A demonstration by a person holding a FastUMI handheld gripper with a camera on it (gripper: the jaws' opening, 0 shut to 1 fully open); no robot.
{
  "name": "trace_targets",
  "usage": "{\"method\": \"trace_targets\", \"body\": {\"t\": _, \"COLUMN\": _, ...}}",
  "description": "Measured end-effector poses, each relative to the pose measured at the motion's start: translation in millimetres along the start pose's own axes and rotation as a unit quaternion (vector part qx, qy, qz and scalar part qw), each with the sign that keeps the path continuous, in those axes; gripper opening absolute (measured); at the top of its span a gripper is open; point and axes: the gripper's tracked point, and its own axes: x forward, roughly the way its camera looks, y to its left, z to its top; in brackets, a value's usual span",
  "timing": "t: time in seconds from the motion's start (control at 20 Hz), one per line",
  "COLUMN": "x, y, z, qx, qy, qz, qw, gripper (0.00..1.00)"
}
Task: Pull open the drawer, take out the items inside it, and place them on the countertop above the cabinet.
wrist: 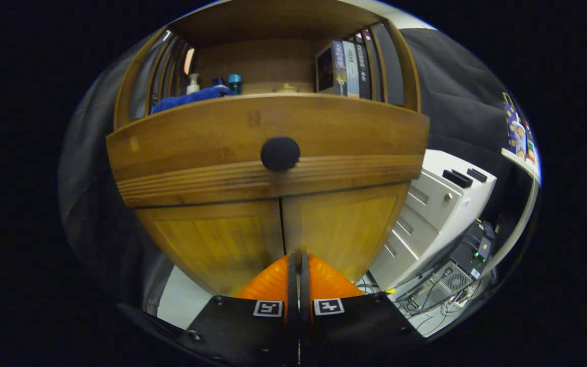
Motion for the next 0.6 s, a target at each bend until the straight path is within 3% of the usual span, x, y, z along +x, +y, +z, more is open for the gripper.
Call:
{"method": "trace_targets", "body": {"t": 0.1, "x": 5.4, "y": 8.2, "z": 34.4, "qx": -0.018, "qy": -0.023, "qz": 0.011, "qw": 1.000, "gripper": 0.45}}
{"method": "trace_targets", "body": {"t": 0.25, "x": 21.0, "y": -0.3, "z": 72.1, "qx": -0.060, "qy": -0.061, "qz": -0.017, "qw": 0.996, "gripper": 0.99}}
{"method": "trace_targets", "body": {"t": 0.45, "x": 45.0, "y": 11.1, "z": 86.3, "qx": -0.038, "qy": -0.064, "qz": -0.004, "qw": 0.997, "gripper": 0.93}}
{"method": "trace_targets", "body": {"t": 0.6, "x": 53.3, "y": -3.9, "z": 85.0, "qx": -0.016, "qy": -0.054, "qz": -0.036, "qw": 0.998, "gripper": 0.68}}
